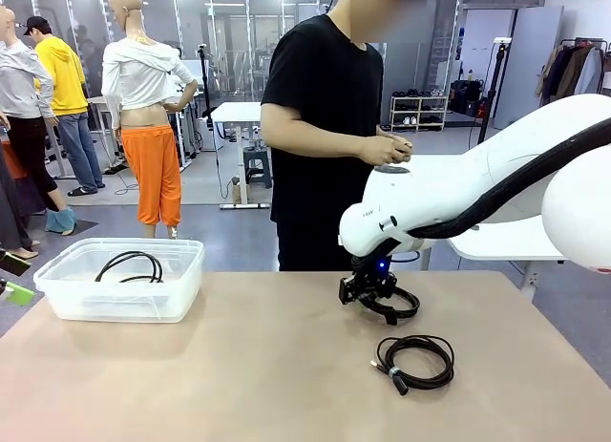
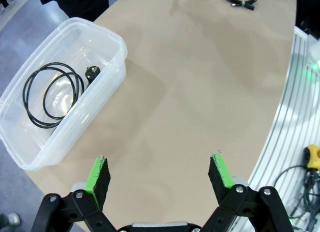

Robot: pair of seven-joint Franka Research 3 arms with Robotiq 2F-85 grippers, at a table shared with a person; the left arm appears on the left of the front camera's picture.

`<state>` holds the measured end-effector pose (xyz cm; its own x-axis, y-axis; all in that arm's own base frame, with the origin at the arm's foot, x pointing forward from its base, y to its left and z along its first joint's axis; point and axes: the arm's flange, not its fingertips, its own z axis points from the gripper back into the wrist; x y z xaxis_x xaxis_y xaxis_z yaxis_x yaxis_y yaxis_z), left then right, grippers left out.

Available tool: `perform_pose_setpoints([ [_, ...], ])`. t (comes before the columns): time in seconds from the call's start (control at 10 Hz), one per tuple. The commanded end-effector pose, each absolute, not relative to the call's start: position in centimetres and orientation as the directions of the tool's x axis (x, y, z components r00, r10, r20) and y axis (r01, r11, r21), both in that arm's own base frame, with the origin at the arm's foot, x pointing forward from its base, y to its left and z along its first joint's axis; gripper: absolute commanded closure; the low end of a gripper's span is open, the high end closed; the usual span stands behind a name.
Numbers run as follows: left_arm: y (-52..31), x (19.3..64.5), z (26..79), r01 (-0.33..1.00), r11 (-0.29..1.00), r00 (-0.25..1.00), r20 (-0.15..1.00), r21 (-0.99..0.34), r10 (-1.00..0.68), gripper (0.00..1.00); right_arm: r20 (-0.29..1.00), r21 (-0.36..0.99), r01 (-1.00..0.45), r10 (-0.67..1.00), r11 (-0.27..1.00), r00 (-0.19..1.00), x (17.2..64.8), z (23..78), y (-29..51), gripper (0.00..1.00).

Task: Organize and store the cables.
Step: Place the Power Cable into the Organizing box.

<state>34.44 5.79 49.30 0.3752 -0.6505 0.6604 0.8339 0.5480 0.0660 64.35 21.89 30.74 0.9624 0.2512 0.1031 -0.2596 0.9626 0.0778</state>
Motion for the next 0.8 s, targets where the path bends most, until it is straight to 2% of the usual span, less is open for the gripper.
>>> perform_pose_setpoints([
  [0.0,5.7,34.2,49.5,0.833,0.551,0.39,0.65,0.053,-0.652,0.0,0.111,0.134,-0.266,0.253,0.955,0.961,64.5,33.4,21.8,0.21],
  [0.1,5.7,34.2,49.5,0.833,0.551,0.39,0.65,0.053,-0.652,0.0,0.122,0.115,-0.264,0.25,0.958,0.961,64.4,34.6,21.8,0.0],
  [0.3,5.7,34.2,49.5,0.833,0.551,0.39,0.65,0.053,-0.652,0.0,0.139,0.117,-0.295,0.278,0.948,0.95,63.8,36.1,22.7,0.0],
  [0.4,5.7,34.2,49.5,0.833,0.551,0.39,0.65,0.053,-0.652,0.0,0.148,0.114,-0.309,0.292,0.944,0.945,63.5,36.9,23.1,0.13],
  [0.5,5.7,34.2,49.5,0.833,0.551,0.39,0.65,0.053,-0.652,0.0,0.138,0.116,-0.306,0.29,0.945,0.947,63.6,36.4,23.2,0.03],
  [0.7,5.7,34.2,49.5,0.833,0.551,0.39,0.65,0.053,-0.652,0.0,0.12,0.118,-0.292,0.279,0.949,0.953,64.1,35.5,23.0,0.0],
])
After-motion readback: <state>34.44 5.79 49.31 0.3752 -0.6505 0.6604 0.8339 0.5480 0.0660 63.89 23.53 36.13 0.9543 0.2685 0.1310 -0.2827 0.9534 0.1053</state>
